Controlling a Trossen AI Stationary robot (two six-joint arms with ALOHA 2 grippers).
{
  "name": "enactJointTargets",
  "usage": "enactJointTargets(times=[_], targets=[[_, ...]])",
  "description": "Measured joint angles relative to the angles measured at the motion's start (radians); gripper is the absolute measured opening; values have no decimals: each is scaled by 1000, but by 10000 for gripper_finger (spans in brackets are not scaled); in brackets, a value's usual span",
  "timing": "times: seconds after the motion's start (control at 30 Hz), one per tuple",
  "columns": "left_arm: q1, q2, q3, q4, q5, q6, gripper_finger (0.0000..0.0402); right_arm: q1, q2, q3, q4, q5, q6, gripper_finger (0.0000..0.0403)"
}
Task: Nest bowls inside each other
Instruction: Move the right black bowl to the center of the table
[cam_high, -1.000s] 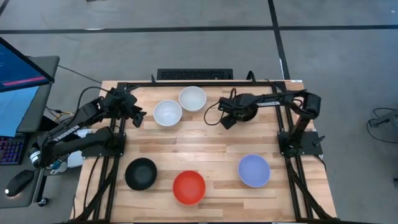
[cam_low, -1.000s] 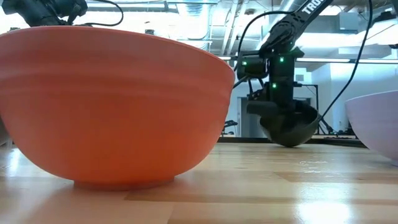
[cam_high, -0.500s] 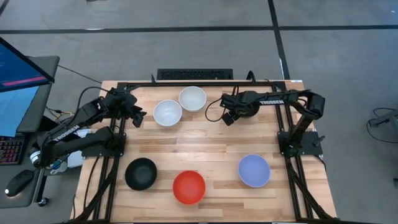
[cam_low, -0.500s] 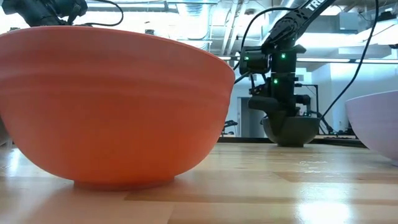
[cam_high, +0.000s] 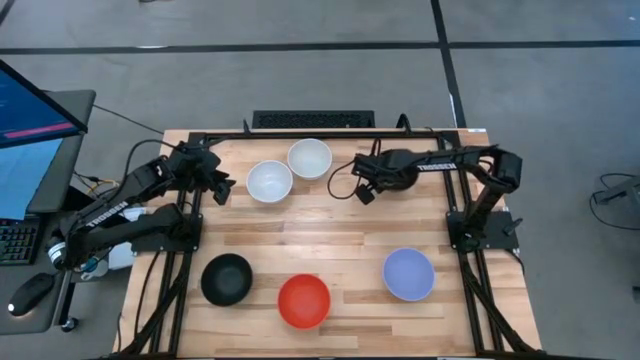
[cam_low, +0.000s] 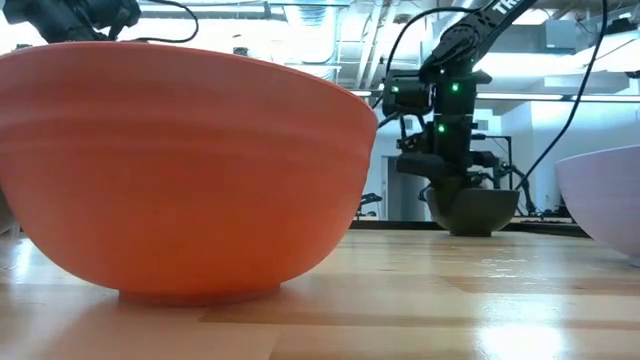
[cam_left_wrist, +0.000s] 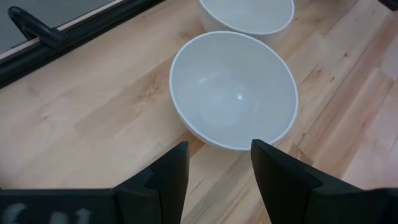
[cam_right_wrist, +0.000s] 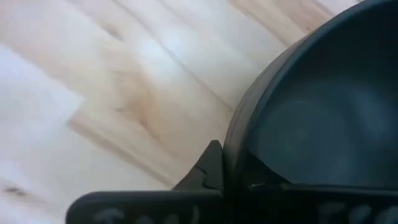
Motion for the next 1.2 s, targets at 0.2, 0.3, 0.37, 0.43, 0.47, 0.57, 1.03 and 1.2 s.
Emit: enactJointTargets(times=[0.2,0.3,0.37,0.43,0.47,0.57,1.03,1.2], targets=[[0,0,-2,0,1,-6,165,68,0,87,8,-65,61,31],[0,0,-2,0,9,-5,165,102,0,150,15,-76,88,23],[0,0,-2,0,18,-1,165,125,8,182,18,-106,111,18],[0,0,-2,1,27,3,165,149,13,195,22,-130,146,19],[0,0,-2,1,28,4,165,163,14,195,24,-139,169,23],[0,0,-2,2,28,5,165,210,53,198,54,-170,252,37],[-25,0,-2,7,65,20,165,446,408,609,-97,-194,394,49],[-58,-1,-2,2,63,19,165,484,482,691,-240,-188,436,84]])
